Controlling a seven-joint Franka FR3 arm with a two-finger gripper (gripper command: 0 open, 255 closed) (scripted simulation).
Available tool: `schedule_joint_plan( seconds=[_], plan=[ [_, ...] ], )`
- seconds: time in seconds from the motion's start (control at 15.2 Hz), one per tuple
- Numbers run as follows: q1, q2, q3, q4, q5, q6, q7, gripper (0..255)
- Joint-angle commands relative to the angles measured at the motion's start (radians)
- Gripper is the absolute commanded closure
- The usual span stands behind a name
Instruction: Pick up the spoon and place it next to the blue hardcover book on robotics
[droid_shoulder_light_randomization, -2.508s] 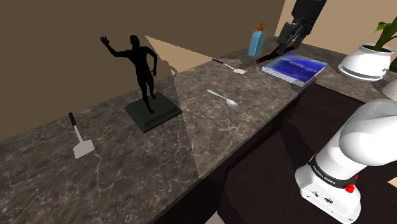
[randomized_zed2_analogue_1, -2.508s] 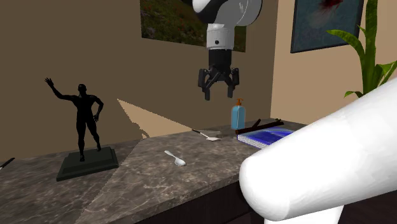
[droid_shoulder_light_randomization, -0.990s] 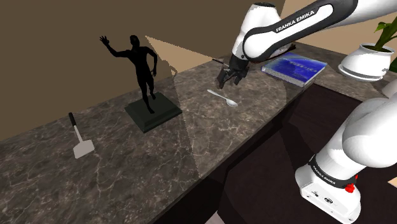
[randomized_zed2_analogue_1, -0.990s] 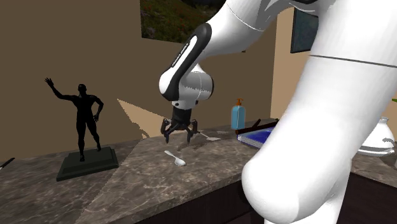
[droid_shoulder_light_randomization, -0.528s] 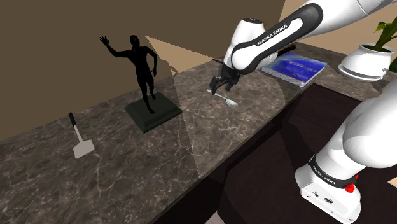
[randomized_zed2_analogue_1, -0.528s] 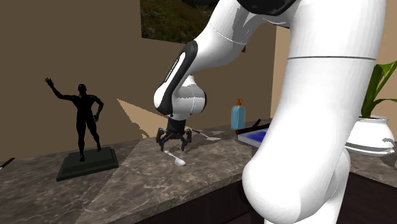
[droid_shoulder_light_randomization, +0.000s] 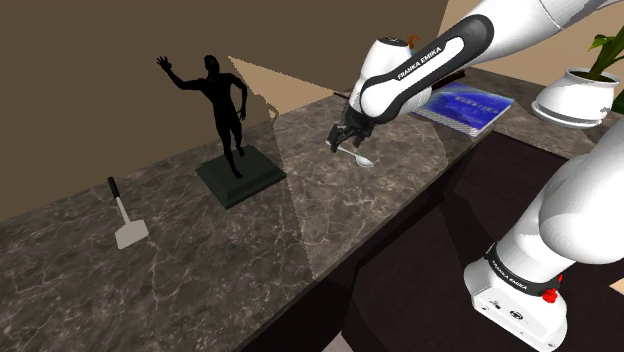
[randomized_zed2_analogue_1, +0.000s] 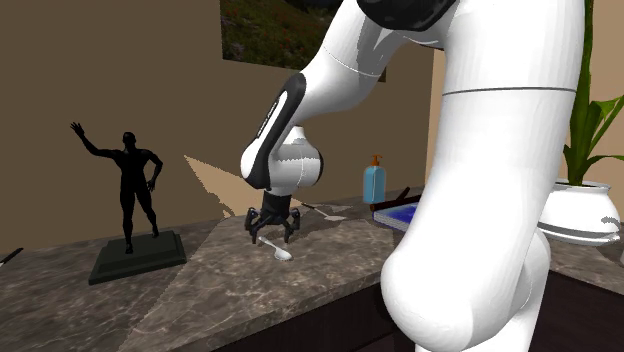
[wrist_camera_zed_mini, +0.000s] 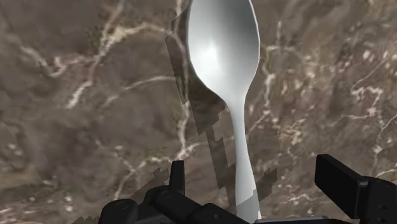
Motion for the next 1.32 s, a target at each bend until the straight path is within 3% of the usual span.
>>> schedule_joint_plan(
  seconds=[0.0,0.13,0.2,0.79,1.25],
  plan=[
    [0.000,0.000,0.000,0.000,0.000,0.001,0.000,0],
    [0.000,0.000,0.000,0.000,0.000,0.001,0.000,0],
    [0.000,0.000,0.000,0.000,0.000,0.001,0.000,255],
    [0.000,0.000,0.000,0.000,0.000,0.001,0.000,255],
    [-0.004,-0.070,0.000,0.031,-0.019,-0.101,0.018,255]
  ],
)
